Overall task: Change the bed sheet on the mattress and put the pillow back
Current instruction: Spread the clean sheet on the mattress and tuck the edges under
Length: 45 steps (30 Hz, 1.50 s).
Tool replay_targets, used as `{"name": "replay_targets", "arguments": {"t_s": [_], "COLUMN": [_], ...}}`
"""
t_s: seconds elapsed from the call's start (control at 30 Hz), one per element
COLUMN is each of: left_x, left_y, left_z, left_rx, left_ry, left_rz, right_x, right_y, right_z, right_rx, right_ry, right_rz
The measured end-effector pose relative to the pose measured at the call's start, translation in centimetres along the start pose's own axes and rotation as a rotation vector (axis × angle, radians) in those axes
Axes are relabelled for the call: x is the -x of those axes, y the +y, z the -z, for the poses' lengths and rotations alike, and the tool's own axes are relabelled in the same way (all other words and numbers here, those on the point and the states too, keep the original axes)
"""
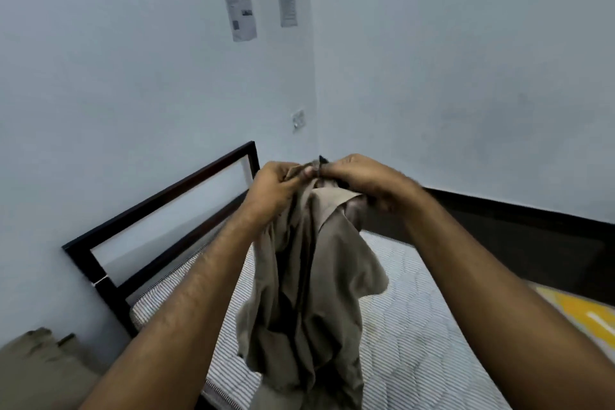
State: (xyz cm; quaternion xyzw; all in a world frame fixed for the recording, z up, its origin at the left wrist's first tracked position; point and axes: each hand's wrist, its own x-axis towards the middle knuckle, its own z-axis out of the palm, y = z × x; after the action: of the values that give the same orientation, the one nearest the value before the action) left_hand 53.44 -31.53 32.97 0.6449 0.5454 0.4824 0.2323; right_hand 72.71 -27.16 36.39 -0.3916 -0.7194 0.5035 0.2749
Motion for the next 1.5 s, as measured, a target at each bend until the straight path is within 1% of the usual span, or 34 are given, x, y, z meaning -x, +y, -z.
{"name": "replay_targets", "arguments": {"t_s": [0.07, 0.1, 0.13, 0.2, 0.27, 0.3, 0.33, 0.37, 0.43, 0.5, 0.57, 0.63, 0.67, 0.73, 0.77, 0.83, 0.9, 0.93, 0.97, 1.07, 1.1, 1.17, 1.2, 1.23, 1.3, 1.33, 1.37, 1.43, 1.5], "left_x": [0.5, 0.8, 1.1, 2.2, 3.2, 3.6, 3.8, 4.0, 4.1, 4.2, 4.3, 4.3, 4.2, 4.0, 4.0, 4.0, 4.1, 4.2, 4.3, 4.8, 5.0, 5.0, 5.1, 5.1, 5.4, 5.7, 5.8, 5.8, 5.4], "left_y": [-0.1, 0.3, 0.9, 2.3, 3.7, 4.0, 4.3, 4.5, 4.4, 4.4, 4.2, 3.4, 2.8, 1.4, 1.2, 1.4, 2.2, 2.7, 3.2, 4.9, 4.9, 4.1, 3.7, 3.3, 3.0, 3.0, 3.1, 3.4, 3.5], "left_z": [-0.4, -0.6, -0.9, -1.3, -1.6, -1.7, -1.7, -1.7, -1.6, -1.5, -1.2, -0.6, -0.3, -0.1, -0.2, -0.8, -0.8, -0.6, -0.4, -0.6, -0.8, -0.4, -0.1, 0.2, 0.1, -0.2, -0.5, -0.6, 0.2], "left_rx": [-0.08, -0.126, -0.167, -0.258, -0.452, -0.545, -0.59, -0.596, -0.558, -0.505, -0.47, -0.452, -0.431, -0.289, -0.191, 0.038, 0.216, 0.223, 0.171, -0.094, -0.131, -0.109, -0.134, -0.203, -0.384, -0.47, -0.511, -0.422, -0.293], "left_ry": [0.107, 0.153, 0.199, 0.263, 0.307, 0.33, 0.348, 0.359, 0.366, 0.386, 0.423, 0.457, 0.462, 0.457, 0.454, 0.455, 0.455, 0.437, 0.382, 0.069, 0.029, 0.082, 0.119, 0.146, 0.177, 0.222, 0.302, 0.485, 0.665], "left_rz": [-0.023, -0.051, -0.093, -0.165, -0.222, -0.241, -0.254, -0.259, -0.252, -0.208, -0.147, -0.102, -0.093, -0.078, -0.061, -0.009, 0.003, -0.004, -0.008, 0.004, 0.014, 0.022, 0.033, 0.039, 0.026, 0.0, -0.033, -0.063, -0.048], "right_x": [0.5, 0.6, 0.7, 0.8, 1.2, 1.5, 1.8, 2.0, 2.2, 1.7, 1.0, 0.6, 0.4, -0.1, -0.4, -0.9, -1.0, -0.8, -0.6, -0.5, -0.7, -1.1, -1.2, -1.2, -0.8, -0.5, -0.2, 0.1, 0.2], "right_y": [2.0, 3.2, 3.8, 4.5, 4.7, 4.8, 5.0, 5.2, 5.5, 5.7, 6.0, 6.4, 6.5, 6.1, 5.4, 3.5, 2.0, 1.5, 1.2, 1.1, 1.3, 2.4, 3.2, 4.1, 6.1, 7.2, 8.4, 11.5, 15.1], "right_z": [-0.3, -0.6, -1.1, -1.6, -1.6, -1.7, -1.9, -2.2, -3.0, -3.8, -4.3, -4.7, -4.5, -3.8, -3.2, -2.3, -2.5, -3.0, -3.5, -4.4, -4.5, -4.4, -4.4, -4.4, -4.5, -4.6, -4.8, -5.5, -6.1], "right_rx": [-0.021, -0.031, -0.028, 0.013, 0.104, 0.145, 0.181, 0.193, 0.169, 0.193, 0.328, 0.501, 0.527, 0.482, 0.451, 0.344, 0.21, 0.187, 0.193, 0.156, 0.144, 0.098, 0.027, -0.062, -0.199, -0.235, -0.255, -0.252, -0.156], "right_ry": [-0.112, -0.147, -0.178, -0.176, -0.194, -0.242, -0.292, -0.324, -0.293, -0.203, -0.072, 0.171, 0.325, 0.602, 0.696, 0.766, 0.725, 0.684, 0.635, 0.457, 0.391, 0.247, 0.158, 0.085, 0.013, -0.019, -0.06, -0.163, -0.183], "right_rz": [0.124, 0.153, 0.158, 0.132, 0.06, 0.031, 0.023, 0.032, 0.08, 0.118, 0.138, 0.117, 0.106, 0.18, 0.264, 0.44, 0.55, 0.579, 0.597, 0.604, 0.59, 0.534, 0.52, 0.521, 0.51, 0.481, 0.436, 0.311, 0.165]}}
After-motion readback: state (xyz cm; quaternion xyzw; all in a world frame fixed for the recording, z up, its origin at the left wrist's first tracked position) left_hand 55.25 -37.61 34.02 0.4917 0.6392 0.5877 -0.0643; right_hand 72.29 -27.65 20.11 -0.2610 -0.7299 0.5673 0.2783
